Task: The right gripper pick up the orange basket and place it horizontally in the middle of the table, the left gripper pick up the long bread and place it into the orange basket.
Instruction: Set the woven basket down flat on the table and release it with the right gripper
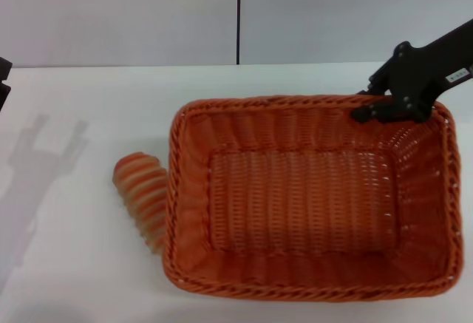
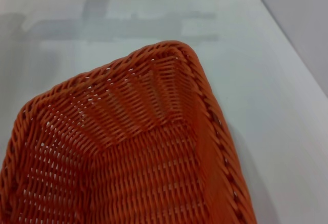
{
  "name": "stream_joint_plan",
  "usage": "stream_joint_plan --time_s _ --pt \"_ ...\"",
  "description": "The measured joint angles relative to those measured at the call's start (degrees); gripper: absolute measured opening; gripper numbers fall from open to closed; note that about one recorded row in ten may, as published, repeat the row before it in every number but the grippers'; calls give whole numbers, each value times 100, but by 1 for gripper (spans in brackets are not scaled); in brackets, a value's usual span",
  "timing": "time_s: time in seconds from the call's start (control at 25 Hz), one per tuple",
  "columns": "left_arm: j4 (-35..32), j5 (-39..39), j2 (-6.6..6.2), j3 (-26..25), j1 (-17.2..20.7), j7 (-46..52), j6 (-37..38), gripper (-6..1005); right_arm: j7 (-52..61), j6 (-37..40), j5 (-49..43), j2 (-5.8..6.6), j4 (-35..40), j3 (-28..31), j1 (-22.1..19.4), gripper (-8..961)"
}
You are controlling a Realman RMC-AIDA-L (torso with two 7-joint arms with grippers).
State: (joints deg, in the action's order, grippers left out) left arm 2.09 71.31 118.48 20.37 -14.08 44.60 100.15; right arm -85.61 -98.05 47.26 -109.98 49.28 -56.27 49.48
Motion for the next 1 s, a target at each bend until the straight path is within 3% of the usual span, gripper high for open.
stream_joint_plan --time_s 0.28,0.56,0.76,1.0 --pt "-10 -1 -6 18 12 21 -38 845 -215 193 20 -312 7 30 23 149" --pt "-21 -3 -9 22 -31 19 -118 845 -432 295 175 -470 -44 36 46 148" --pt "-43 -3 -13 28 -13 29 -119 844 -527 282 325 -487 -160 61 -9 148" --pt "-53 -4 -19 28 3 32 -128 844 -508 -76 402 -399 -111 380 -236 148"
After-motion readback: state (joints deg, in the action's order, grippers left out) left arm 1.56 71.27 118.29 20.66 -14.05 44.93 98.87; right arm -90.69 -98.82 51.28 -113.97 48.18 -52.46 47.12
